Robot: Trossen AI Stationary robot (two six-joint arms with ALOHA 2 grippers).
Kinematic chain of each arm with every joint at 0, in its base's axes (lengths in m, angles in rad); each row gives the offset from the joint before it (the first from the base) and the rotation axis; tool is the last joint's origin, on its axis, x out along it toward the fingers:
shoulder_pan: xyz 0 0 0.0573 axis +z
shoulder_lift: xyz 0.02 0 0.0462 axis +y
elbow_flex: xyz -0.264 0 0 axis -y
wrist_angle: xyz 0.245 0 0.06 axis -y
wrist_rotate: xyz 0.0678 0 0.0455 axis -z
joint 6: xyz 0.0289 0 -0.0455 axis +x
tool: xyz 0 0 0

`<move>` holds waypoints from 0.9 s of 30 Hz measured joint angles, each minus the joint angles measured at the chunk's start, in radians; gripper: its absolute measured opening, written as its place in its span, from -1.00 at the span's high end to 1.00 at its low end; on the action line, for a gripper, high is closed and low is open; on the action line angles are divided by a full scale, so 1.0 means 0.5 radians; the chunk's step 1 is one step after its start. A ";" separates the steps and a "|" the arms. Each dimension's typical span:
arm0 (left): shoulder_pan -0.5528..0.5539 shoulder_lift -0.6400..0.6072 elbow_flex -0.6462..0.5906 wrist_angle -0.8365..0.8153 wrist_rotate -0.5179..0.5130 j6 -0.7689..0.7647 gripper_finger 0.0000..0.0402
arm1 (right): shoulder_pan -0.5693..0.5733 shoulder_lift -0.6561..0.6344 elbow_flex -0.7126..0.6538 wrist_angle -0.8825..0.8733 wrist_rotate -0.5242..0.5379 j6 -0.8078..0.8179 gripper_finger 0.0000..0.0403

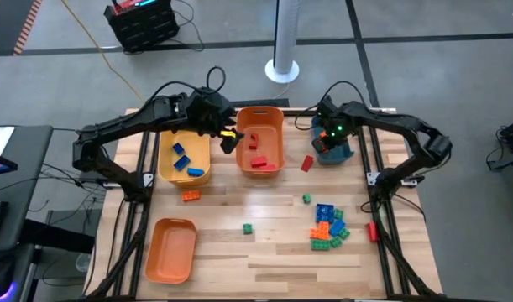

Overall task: Sort blocks
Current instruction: Put the orange game piece into the blue bin, then put the green game piece into the bottom orange bin

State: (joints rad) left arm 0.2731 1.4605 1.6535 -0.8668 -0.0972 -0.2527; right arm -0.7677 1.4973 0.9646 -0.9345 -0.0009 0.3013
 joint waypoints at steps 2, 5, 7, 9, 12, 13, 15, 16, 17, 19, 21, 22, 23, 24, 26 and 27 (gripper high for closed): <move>0.004 0.001 0.000 -0.027 -0.002 0.013 -0.29 | 0.001 0.001 0.000 -0.005 -0.006 -0.025 0.19; 0.006 0.002 0.000 -0.039 -0.001 0.027 -0.29 | 0.001 -0.049 0.005 -0.071 -0.007 -0.056 0.05; 0.006 0.002 0.000 -0.024 -0.013 0.045 -0.29 | 0.007 -0.121 0.031 -0.154 -0.008 -0.088 -0.02; 0.004 0.002 0.000 -0.023 -0.030 0.071 -0.29 | 0.055 -0.224 0.075 -0.222 -0.006 -0.130 -0.06; 0.004 -0.006 0.000 -0.020 -0.038 0.146 -0.29 | 0.219 -0.443 0.111 -0.201 -0.006 -0.199 -0.08; 0.008 -0.007 0.000 -0.012 -0.043 0.171 -0.29 | 0.290 -0.516 0.111 -0.153 -0.006 -0.201 -0.08; 0.019 -0.008 0.000 0.008 -0.047 0.201 -0.29 | 0.434 -0.655 0.089 -0.016 -0.008 -0.150 -0.08; 0.025 -0.007 0.000 0.013 -0.048 0.205 -0.29 | 0.507 -0.710 0.075 0.044 -0.008 -0.093 -0.09; 0.033 -0.007 0.000 0.017 -0.049 0.205 -0.29 | 0.581 -0.746 0.060 0.092 -0.008 -0.011 -0.09; 0.044 -0.007 0.000 0.026 -0.052 0.205 -0.29 | 0.733 -0.772 0.044 0.118 -0.006 0.170 -0.09; 0.056 -0.007 0.000 0.025 -0.052 0.204 -0.29 | 0.920 -0.737 0.039 0.105 -0.005 0.341 -0.09; 0.061 -0.007 0.000 0.024 -0.052 0.209 -0.29 | 1.021 -0.709 0.039 0.121 -0.006 0.408 -0.09; 0.065 -0.007 0.000 0.024 -0.052 0.221 -0.29 | 1.127 -0.676 0.039 0.154 -0.005 0.450 -0.09; 0.070 -0.007 0.000 0.024 -0.052 0.234 -0.29 | 1.223 -0.643 0.038 0.195 -0.005 0.476 -0.09; 0.081 -0.007 0.000 0.025 -0.052 0.256 -0.29 | 1.400 -0.562 0.038 0.268 0.035 0.538 -0.09; 0.087 -0.007 0.000 0.025 -0.052 0.257 -0.29 | 1.462 -0.511 0.038 0.279 0.067 0.581 -0.09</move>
State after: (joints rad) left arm 0.3165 1.4570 1.6535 -0.8545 -0.1230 -0.1242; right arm -0.0366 1.2417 0.9836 -0.7948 0.0324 0.5919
